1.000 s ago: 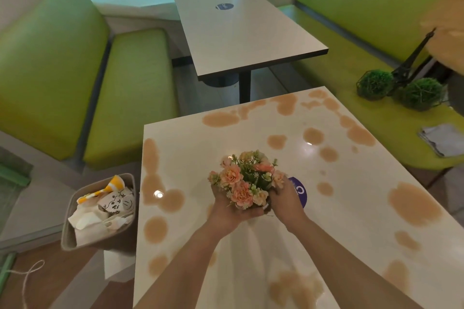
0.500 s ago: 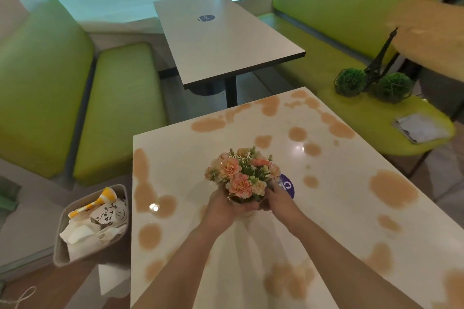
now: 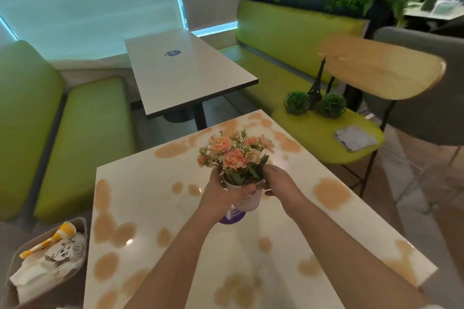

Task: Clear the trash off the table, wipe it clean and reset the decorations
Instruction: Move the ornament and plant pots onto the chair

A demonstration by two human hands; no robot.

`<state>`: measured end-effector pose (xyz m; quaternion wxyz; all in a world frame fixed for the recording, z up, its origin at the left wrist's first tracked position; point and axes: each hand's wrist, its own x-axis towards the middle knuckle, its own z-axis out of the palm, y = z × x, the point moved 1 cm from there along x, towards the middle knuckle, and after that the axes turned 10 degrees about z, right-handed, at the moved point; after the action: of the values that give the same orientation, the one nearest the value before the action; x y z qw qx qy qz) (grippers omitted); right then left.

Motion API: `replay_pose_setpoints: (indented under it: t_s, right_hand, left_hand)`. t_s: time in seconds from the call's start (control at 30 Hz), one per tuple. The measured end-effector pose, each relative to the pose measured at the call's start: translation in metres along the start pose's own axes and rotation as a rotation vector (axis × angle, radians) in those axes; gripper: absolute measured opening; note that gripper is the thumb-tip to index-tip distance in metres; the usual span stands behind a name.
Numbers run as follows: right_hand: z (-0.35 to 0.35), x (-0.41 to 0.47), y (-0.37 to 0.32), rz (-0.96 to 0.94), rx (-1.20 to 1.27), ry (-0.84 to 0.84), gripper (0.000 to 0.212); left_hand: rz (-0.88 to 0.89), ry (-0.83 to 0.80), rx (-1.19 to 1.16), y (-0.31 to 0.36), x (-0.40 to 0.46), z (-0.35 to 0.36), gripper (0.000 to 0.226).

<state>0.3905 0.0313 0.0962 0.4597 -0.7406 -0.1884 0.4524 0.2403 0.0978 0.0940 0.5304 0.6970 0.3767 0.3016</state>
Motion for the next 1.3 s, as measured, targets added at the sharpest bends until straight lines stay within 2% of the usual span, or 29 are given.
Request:
replay_pose_setpoints:
  t_s: [0.1,0.17,0.23,0.33,0.57,0.7,0.83,0.9,1.0,1.13,1.23,1.3]
  right_hand:
    - [-0.047,-0.008,-0.006,-0.041,0.058,0.008,0.023]
    - [-0.082,-0.013,-0.003,-0.015,0.103,-0.024,0.032]
    - [-0.111,-0.017,0.001,0.013,0.142,-0.079,0.039]
    - [-0.155,-0.026,0.007,0.046,0.216,-0.131,0.036]
    - [-0.249,-0.009,0.019,0.129,0.404,-0.076,0.043]
    - [-0.277,0.010,0.012,0.118,0.427,-0.075,0.052]
    - [-0.290,0.042,0.008,0.112,0.442,-0.079,0.042]
    - [-0.292,0.062,0.008,0.098,0.461,-0.110,0.044]
    - [-0.294,0.087,0.011,0.068,0.500,-0.124,0.045]
    - [-0.305,0.135,0.004,0.094,0.508,-0.122,0.052]
    - [-0.310,0.164,-0.004,0.077,0.494,-0.104,0.041]
    - [-0.314,0.190,-0.010,0.075,0.468,-0.072,0.036]
  left_hand:
    - [-0.001,0.048,-0.108,0.026,0.004,0.044,0.077]
    - [-0.012,0.078,-0.160,0.045,0.001,0.080,0.077]
    - [-0.019,0.106,-0.206,0.057,-0.002,0.111,0.083]
    - [-0.012,0.123,-0.230,0.073,-0.005,0.157,0.092]
    - [0.031,0.089,-0.278,0.097,0.001,0.247,0.081]
    - [0.044,0.071,-0.281,0.105,0.018,0.276,0.092]
    - [0.065,0.109,-0.277,0.100,0.048,0.291,0.110]
    - [0.057,0.107,-0.274,0.095,0.068,0.298,0.102]
    - [0.019,0.081,-0.260,0.087,0.092,0.307,0.068]
    - [0.020,0.062,-0.279,0.076,0.136,0.321,0.051]
    - [0.009,0.036,-0.278,0.069,0.168,0.331,0.036]
    - [-0.013,0.028,-0.274,0.056,0.195,0.337,0.038]
